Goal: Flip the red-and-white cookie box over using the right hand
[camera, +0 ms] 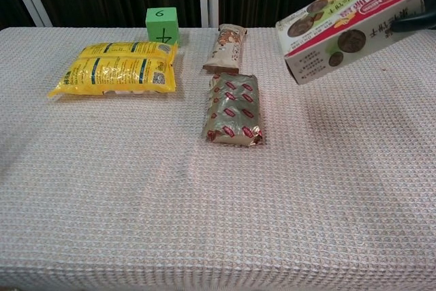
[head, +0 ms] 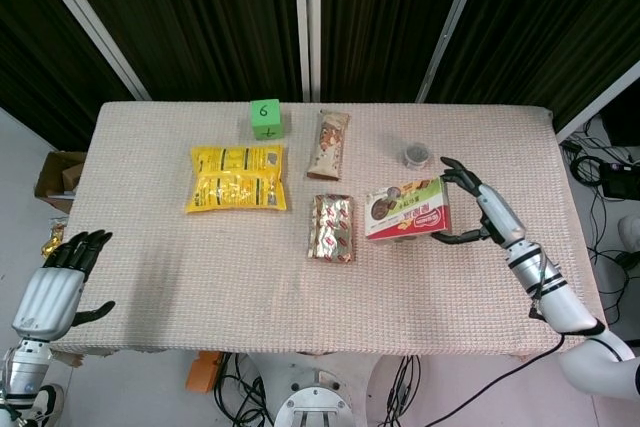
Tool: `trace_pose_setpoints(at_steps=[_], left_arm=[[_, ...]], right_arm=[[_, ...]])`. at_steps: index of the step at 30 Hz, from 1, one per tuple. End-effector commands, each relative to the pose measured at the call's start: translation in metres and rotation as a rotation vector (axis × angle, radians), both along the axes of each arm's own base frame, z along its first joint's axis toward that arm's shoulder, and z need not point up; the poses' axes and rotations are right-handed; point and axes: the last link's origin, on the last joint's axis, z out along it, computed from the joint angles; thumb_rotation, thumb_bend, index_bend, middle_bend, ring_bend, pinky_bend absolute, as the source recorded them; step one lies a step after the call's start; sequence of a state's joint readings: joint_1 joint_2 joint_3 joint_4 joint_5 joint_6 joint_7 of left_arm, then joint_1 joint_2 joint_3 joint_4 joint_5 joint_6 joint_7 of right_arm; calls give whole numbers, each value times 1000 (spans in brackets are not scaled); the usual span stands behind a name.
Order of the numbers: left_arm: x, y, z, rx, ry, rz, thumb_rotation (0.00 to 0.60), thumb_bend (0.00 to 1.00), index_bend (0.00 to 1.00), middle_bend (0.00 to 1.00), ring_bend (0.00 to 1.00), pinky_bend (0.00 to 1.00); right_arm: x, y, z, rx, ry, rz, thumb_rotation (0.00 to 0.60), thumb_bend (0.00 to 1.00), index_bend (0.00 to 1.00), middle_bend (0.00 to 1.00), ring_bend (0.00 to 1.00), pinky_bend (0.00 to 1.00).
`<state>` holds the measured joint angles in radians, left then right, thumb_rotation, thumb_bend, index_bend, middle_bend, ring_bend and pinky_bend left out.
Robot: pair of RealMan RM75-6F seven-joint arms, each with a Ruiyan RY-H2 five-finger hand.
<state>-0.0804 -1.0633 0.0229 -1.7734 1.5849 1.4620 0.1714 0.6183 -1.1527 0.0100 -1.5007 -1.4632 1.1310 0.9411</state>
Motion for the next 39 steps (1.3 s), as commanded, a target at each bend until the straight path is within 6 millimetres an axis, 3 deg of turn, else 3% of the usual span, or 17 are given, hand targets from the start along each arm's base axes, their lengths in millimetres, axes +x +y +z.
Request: trace_pose_setpoints(at_steps=[1, 7, 16, 18, 20, 22, 33, 36, 39], left_arm=[[2, 1, -2, -1, 0, -6, 600, 21, 88, 98, 76, 187], [0, 3, -3, -1, 2, -9, 600, 21, 89, 98, 76, 187], [2, 4, -4, 8, 10, -26, 600, 21, 89, 98, 76, 187], [1, 4, -5, 8, 10, -24, 600, 21, 89, 99, 76, 187], [1, 4, -5, 6, 9, -21, 600, 21, 89, 99, 76, 187], [0, 5, -6, 3, 7, -19, 600, 22, 89, 99, 76, 187], [0, 5, -6, 8, 6, -20, 600, 21, 89, 98, 75, 187], [-1, 4, -5, 14, 8, -13, 600, 21, 89, 98, 76, 187], [-2, 2, -2, 28, 9, -5, 600, 20, 89, 98, 76, 187]], right_arm=[[-48, 19, -24, 127, 47, 0, 600, 174, 0, 592, 105, 0], [-68, 20, -35, 158, 123, -5, 600, 160, 0, 610, 117, 0], [-73, 17, -34, 143, 140, 25, 600, 139, 0, 567, 111, 0], [-77, 19, -29, 147, 180, 32, 600, 78, 0, 434, 56, 0], [-81, 20, -25, 146, 235, 43, 600, 15, 0, 158, 2, 0], [-85, 20, -20, 113, 291, 59, 600, 0, 0, 9, 0, 0], [-85, 37, 3, 14, 394, 103, 600, 0, 0, 0, 0, 0], [-87, 51, 26, -87, 485, 125, 600, 0, 0, 0, 0, 0], [-97, 80, 63, -364, 781, 88, 600, 0, 0, 0, 0, 0]])
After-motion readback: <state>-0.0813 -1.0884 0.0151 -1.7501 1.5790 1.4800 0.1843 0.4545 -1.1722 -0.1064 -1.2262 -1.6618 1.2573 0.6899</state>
